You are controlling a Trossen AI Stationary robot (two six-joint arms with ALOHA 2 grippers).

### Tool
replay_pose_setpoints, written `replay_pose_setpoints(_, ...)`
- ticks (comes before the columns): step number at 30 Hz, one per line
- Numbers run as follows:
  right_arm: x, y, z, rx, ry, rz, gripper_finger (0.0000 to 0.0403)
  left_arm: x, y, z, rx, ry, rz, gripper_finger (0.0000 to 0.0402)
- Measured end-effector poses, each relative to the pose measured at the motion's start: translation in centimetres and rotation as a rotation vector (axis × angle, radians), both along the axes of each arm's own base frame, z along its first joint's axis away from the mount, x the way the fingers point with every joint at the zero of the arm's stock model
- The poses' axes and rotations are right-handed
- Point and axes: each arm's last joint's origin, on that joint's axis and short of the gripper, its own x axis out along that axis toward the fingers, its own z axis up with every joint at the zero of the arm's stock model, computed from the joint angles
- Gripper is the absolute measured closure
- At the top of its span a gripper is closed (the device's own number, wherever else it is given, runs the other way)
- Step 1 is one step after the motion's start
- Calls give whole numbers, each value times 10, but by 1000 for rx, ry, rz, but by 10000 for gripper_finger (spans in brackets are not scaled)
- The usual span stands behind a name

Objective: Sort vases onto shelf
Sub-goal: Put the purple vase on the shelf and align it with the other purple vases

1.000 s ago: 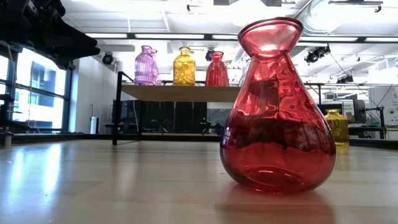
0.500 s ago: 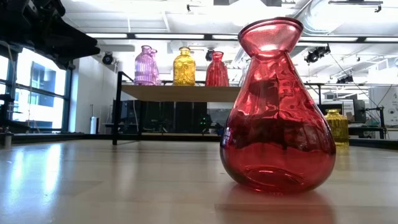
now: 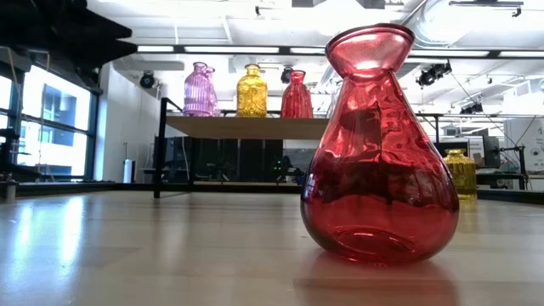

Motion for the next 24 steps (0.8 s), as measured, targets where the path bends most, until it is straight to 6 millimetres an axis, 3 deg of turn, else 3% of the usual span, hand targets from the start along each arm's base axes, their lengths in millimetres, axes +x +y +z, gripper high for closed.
replay_pose_setpoints(17, 45, -53, 16, 1, -144, 30, 403, 6, -6, -1, 124, 25, -118, 278)
replay_pose_setpoints(24, 66, -71, 34, -4, -235, 8, 403, 8, -8, -3, 126, 48, -142, 248)
